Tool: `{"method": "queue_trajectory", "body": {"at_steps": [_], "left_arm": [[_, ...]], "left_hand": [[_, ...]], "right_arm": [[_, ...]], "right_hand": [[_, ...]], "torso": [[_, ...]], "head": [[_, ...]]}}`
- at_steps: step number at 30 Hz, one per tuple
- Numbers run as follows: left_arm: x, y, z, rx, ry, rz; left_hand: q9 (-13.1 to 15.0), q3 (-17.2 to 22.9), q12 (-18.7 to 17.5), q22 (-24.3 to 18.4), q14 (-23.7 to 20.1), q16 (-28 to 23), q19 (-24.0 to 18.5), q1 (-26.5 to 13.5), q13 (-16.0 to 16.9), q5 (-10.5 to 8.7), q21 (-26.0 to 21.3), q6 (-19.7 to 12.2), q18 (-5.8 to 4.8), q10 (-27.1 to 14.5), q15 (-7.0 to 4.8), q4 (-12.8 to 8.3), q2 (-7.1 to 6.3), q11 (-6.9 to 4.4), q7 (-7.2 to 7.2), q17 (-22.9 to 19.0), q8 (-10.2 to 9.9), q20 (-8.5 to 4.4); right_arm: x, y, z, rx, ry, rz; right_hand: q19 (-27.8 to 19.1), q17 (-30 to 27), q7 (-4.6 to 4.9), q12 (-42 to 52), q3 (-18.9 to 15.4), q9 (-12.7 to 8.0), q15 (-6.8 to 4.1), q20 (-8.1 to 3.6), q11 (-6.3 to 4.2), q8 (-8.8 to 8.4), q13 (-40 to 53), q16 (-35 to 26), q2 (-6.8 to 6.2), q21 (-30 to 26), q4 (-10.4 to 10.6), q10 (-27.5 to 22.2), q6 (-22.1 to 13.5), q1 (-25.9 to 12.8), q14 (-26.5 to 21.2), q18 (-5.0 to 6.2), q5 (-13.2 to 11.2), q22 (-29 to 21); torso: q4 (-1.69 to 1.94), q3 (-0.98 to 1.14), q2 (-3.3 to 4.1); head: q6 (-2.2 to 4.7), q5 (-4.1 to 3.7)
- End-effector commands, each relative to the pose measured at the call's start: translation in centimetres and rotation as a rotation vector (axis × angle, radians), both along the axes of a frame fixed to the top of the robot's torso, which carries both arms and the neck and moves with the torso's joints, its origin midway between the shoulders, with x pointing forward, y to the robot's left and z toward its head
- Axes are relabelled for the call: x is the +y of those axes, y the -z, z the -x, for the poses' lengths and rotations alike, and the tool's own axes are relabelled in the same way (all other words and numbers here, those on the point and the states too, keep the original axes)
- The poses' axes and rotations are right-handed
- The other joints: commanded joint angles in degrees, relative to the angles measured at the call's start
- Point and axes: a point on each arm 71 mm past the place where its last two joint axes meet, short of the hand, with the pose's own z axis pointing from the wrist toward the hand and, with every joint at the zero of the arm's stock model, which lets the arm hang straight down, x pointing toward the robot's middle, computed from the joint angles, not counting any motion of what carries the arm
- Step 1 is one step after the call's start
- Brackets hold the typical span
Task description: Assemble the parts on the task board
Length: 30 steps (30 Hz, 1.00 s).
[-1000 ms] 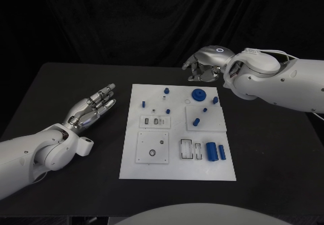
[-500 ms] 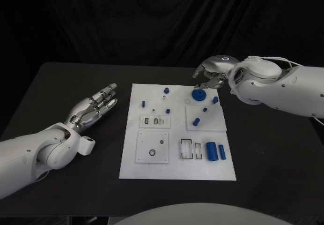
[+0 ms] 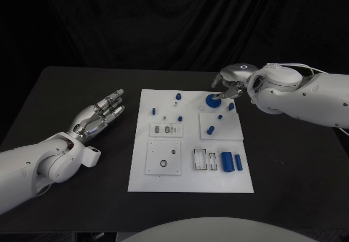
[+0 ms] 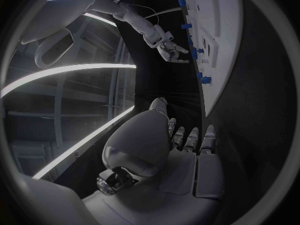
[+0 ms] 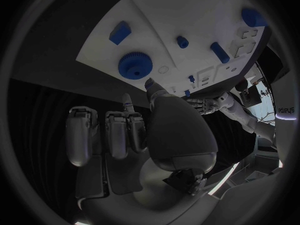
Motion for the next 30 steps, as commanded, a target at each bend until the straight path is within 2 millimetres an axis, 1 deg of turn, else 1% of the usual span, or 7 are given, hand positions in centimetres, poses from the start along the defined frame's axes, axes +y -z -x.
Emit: {"method": "queue_trajectory", "body": {"at_steps": [1, 4, 11, 19, 24, 30], "left_arm": [[-0.2, -0.9, 0.2, -0.090, 0.031, 0.067], [-0.1, -0.8, 0.1, -0.090, 0.030, 0.066], [-0.1, -0.8, 0.1, -0.090, 0.030, 0.066], [-0.1, -0.8, 0.1, -0.089, 0.030, 0.065], [0.0, -0.8, 0.1, -0.088, 0.029, 0.065], [-0.1, -0.8, 0.1, -0.087, 0.032, 0.065]], "left_hand": [[0.0, 0.4, -0.2, 0.1, -0.1, -0.2, -0.1, 0.6, 0.0, 0.32, 0.4, -0.2, 0.55, 0.1, 0.43, 0.0, -0.07, 0.35, 0.38, -0.1, 0.2, 0.33], [0.0, 0.5, -0.2, 0.1, -0.1, -0.2, -0.1, 0.7, 0.0, 0.34, 0.4, -0.2, 0.55, 0.1, 0.50, 0.0, -0.08, 0.43, 0.36, -0.1, 0.2, 0.38], [0.0, 0.5, -0.2, 0.1, -0.1, -0.2, -0.1, 0.8, 0.0, 0.36, 0.4, -0.2, 0.55, 0.1, 0.54, -0.1, -0.08, 0.48, 0.34, -0.1, 0.2, 0.41], [0.0, 0.5, -0.2, 0.1, -0.1, -0.2, -0.1, 0.8, 0.0, 0.36, 0.4, -0.2, 0.55, 0.1, 0.54, -0.1, -0.08, 0.48, 0.34, -0.1, 0.2, 0.41], [0.0, 0.5, -0.2, 0.1, -0.1, -0.2, -0.1, 0.8, 0.0, 0.36, 0.4, -0.2, 0.55, 0.1, 0.54, -0.1, -0.08, 0.48, 0.34, -0.1, 0.2, 0.41], [0.0, 0.6, -0.2, 0.1, -0.1, -0.2, -0.1, 0.9, 0.0, 0.43, 0.4, -0.3, 0.55, 0.1, 0.60, -0.1, -0.07, 0.56, 0.33, -0.1, 0.2, 0.46]], "right_arm": [[-0.2, 0.3, 0.1, 0.011, 0.023, 0.020], [-0.3, 0.3, 0.2, 0.012, 0.023, 0.019], [-0.4, 0.7, 0.3, 0.023, 0.026, 0.022], [-0.4, 1.2, 0.3, 0.039, 0.027, 0.029], [-0.3, 1.4, 0.2, 0.040, 0.022, 0.028], [0.0, 1.8, 0.1, 0.044, 0.017, 0.029]], "right_hand": [[1.7, 14.0, 0.18, 0.1, -0.2, -0.1, -0.27, -0.19, -0.18, 0.00, 15.1, -0.4, 0.04, -0.1, -0.3, 6.3, -0.1, -0.1, 6.0, -0.66, 0.3, 9.3], [1.5, 13.3, 0.25, 0.1, -0.1, 0.0, -0.23, -0.16, -0.13, 0.12, 15.1, -0.7, 0.09, -0.3, -0.4, 6.3, 0.2, 0.0, 5.7, -0.57, 0.6, 9.1], [1.3, 12.9, 0.40, 0.1, 0.0, 0.1, -0.15, -0.09, -0.01, 0.38, 15.1, -0.9, 0.16, -0.5, -0.6, 6.3, 0.9, 0.2, 5.6, -0.51, 1.0, 8.9], [0.8, 12.1, 0.55, 0.1, 0.2, 0.1, -0.01, 0.03, 0.13, 0.43, 15.1, -1.4, 0.25, -1.2, -1.1, 6.3, 1.5, 0.8, 5.4, -0.29, 1.7, 8.3], [0.5, 11.7, 0.59, 0.1, 0.3, 0.1, 0.04, 0.10, 0.18, 0.49, 15.1, -1.6, 0.35, -1.5, -1.4, 6.3, 1.9, 1.1, 5.3, -0.19, 2.1, 8.0], [0.4, 11.5, 0.46, 0.1, 0.5, 0.2, 0.03, 0.13, 0.12, 0.49, 15.1, -1.8, 0.27, -1.7, -1.9, 6.3, 2.2, 1.6, 5.2, -0.15, 2.5, 7.9]], "torso": [[-0.09, -0.12, -0.05], [-0.17, -0.10, -0.07], [-0.08, -0.03, -0.10], [-0.17, -0.05, -0.07], [-0.10, -0.08, -0.06], [0.00, -0.02, -0.07]], "head": [[-0.02, 0.13], [-0.10, 0.19], [-0.09, -0.06], [-0.19, 0.19], [-0.34, 0.13], [-0.37, -0.12]]}}
